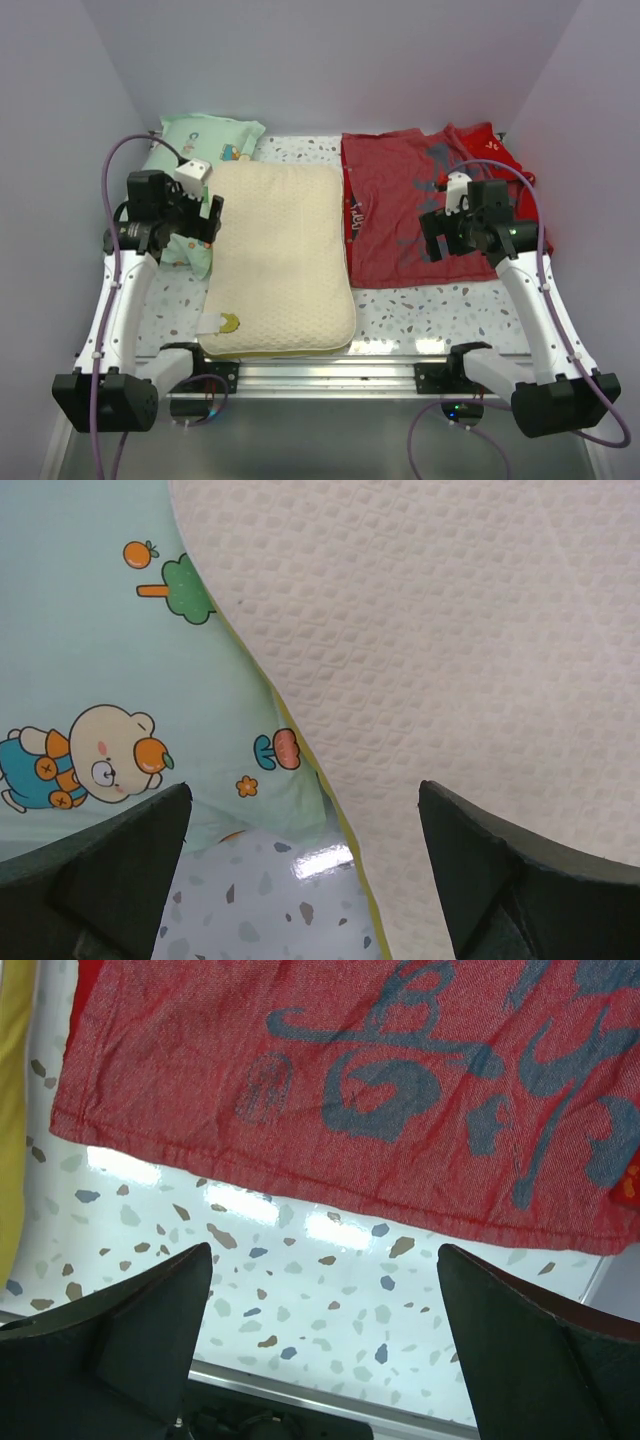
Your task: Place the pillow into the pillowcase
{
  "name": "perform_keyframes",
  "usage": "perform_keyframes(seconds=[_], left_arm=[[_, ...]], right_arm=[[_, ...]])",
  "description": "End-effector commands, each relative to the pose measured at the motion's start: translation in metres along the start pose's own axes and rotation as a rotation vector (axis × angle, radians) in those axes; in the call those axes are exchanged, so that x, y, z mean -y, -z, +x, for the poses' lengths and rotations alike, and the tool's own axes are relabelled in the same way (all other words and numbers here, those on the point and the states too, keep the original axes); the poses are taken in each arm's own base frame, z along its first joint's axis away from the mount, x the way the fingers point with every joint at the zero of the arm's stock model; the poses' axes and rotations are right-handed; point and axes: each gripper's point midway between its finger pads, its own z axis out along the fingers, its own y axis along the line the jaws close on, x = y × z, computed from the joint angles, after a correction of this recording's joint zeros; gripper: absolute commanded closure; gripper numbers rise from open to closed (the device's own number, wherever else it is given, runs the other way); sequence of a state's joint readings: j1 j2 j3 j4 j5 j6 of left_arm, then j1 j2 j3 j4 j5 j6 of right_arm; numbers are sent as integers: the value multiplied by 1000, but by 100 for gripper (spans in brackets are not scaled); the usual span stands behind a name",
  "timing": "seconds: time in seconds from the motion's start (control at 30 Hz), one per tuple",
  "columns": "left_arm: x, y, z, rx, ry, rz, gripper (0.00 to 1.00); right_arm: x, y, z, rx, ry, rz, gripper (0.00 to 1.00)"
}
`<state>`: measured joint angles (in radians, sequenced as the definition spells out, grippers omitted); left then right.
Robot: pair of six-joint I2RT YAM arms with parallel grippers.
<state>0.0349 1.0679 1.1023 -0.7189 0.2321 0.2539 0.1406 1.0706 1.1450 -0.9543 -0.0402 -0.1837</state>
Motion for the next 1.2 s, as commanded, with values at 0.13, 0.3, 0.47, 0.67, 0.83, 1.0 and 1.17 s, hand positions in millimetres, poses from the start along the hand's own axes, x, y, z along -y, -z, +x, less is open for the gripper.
perform_keyframes(seconds=[0.13, 0.3, 0.47, 0.67, 0.83, 1.0, 1.17], left_arm=[[27, -19, -7, 1, 33, 67, 0], [88, -55, 3, -41, -6, 117, 0], [98, -111, 33, -163, 25, 14, 0], [118, -174, 58, -304, 200, -24, 0], [119, -212, 121, -497, 178, -176, 0], [138, -238, 151, -596, 110, -111, 31], [146, -235, 112, -507, -12, 28, 100]], right_arm=[[-4, 0, -1, -1, -8, -16, 1], [-1, -5, 0, -26, -11, -9, 2], [-1, -15, 6, -71, -10, -8, 1], [2, -22, 10, -107, -3, 0, 1], [5, -28, 11, -125, -1, 12, 1], [6, -29, 9, -128, 7, 14, 1], [4, -28, 6, -112, 8, 1, 1]])
